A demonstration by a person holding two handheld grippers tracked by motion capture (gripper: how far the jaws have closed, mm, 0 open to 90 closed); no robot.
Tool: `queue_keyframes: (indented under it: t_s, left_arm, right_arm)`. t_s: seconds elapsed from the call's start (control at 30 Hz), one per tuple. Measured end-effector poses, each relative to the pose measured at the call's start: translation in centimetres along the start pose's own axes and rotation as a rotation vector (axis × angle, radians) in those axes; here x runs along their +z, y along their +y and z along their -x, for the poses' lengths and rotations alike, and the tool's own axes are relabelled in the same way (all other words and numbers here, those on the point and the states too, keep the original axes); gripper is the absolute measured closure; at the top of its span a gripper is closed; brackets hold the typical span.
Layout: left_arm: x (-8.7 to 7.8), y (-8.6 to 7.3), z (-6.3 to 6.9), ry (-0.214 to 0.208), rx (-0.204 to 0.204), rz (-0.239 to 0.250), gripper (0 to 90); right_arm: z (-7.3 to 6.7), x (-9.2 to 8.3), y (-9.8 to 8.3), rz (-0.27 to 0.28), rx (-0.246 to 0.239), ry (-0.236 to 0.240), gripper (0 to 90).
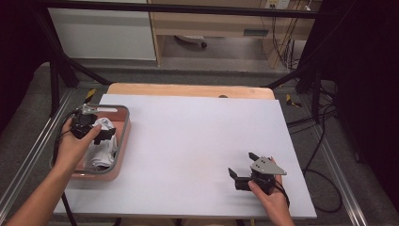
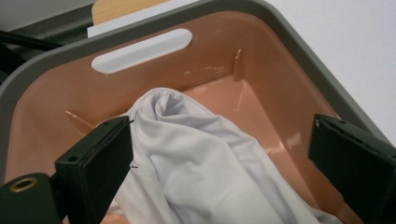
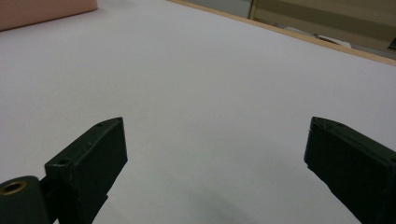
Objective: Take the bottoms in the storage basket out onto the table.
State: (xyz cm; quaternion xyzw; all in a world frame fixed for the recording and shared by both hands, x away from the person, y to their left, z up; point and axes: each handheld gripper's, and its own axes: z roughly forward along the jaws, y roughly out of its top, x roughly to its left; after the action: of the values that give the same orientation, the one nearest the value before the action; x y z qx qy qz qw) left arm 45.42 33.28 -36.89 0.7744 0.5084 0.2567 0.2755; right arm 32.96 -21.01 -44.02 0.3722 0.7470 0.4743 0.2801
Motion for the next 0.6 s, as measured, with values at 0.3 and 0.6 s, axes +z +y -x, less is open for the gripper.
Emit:
queue_keyframes:
  t_s: [0.3,0.6]
  left_arm:
    - [1.0,0.1,0.3,0.022,0.04,-0.058,6.5]
    - [1.8,0.4,0.4,0.042,0.051,-0.094,7.1]
  right_arm:
    - [0.0,0.2,-0.1,-0.017,0.0,-0.006,5.8]
    - [-0.1,0.3,-0.2,-0.031,-0.003,0.005,5.8]
